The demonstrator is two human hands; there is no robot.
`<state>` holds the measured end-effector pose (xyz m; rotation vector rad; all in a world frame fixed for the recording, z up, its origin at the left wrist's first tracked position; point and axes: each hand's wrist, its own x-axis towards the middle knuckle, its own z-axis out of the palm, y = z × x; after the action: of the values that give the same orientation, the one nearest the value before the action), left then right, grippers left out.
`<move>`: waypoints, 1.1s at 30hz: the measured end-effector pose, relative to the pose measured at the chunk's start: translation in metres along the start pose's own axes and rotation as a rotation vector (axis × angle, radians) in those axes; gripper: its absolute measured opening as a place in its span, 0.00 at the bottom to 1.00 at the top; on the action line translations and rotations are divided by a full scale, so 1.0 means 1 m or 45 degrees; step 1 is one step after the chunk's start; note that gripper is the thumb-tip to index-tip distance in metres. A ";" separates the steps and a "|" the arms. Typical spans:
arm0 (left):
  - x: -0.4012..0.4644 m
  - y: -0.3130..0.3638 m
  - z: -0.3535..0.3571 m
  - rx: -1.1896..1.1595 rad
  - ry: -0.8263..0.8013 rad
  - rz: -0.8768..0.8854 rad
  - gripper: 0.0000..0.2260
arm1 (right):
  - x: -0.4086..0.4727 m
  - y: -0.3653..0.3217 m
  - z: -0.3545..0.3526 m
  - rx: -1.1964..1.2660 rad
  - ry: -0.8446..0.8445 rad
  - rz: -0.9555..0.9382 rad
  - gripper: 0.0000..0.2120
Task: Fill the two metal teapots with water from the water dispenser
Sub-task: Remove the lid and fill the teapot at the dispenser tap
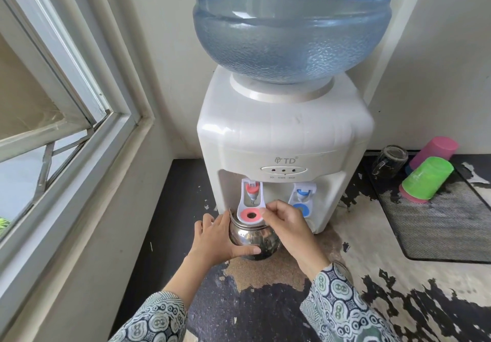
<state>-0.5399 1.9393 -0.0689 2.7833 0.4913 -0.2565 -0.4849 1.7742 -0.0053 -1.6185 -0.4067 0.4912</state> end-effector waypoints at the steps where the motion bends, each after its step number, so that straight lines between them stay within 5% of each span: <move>1: 0.000 0.000 0.000 0.009 -0.002 -0.003 0.56 | 0.000 0.004 0.002 -0.033 0.018 0.010 0.05; 20: -0.011 0.005 0.005 0.053 0.093 -0.001 0.57 | 0.020 0.033 0.012 -0.345 0.364 -0.127 0.03; 28: -0.017 0.008 0.015 0.052 0.173 -0.067 0.60 | 0.006 0.046 0.011 -0.512 0.589 -0.305 0.15; 33: -0.027 0.008 0.027 0.076 0.214 -0.050 0.61 | -0.015 0.067 0.011 -0.460 0.414 0.091 0.23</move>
<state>-0.5655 1.9156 -0.0860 2.8700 0.5874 -0.0461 -0.5055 1.7687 -0.0715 -2.0288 -0.1989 0.2062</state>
